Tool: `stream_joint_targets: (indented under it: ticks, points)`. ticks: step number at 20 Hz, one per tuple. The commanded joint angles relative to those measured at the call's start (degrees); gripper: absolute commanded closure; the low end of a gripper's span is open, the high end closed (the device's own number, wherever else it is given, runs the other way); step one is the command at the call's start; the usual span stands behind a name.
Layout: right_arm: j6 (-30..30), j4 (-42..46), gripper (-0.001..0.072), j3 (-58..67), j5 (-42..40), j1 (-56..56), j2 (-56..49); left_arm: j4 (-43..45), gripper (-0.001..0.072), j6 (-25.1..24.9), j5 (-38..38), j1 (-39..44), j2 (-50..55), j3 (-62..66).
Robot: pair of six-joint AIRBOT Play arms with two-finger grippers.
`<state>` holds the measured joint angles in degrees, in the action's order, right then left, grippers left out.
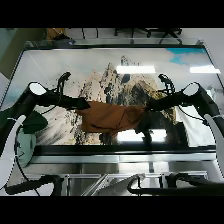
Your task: Fold the shirts.
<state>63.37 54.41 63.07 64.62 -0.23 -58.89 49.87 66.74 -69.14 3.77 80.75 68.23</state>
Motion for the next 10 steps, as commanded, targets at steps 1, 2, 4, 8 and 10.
stream_joint_targets:
  ticks: [1,2,4,8,10]
  points:
    - [-0.2,1.4,0.0691,-0.5,-1.6,-1.9,-1.0,0.0,0.0000,0.2,-5.6,-5.1,-0.3,-1.8]
    - [-0.2,1.5,0.0691,-0.5,-1.6,-2.6,-1.0,0.0,0.0000,0.1,-4.2,-5.9,-2.0,-5.5]
    - [-0.2,1.5,0.0691,-0.5,-1.6,-3.2,-1.0,-0.1,0.0000,0.2,3.5,-7.2,-4.5,-12.9]
    - [-0.2,1.2,0.0691,-0.5,3.4,-3.2,-1.0,-0.6,0.0000,0.2,17.0,-8.2,-4.3,-19.5]
    - [-0.2,1.2,0.0691,-0.5,7.9,-3.2,-1.0,-2.2,0.0001,0.2,21.2,-8.2,-2.4,-19.2]
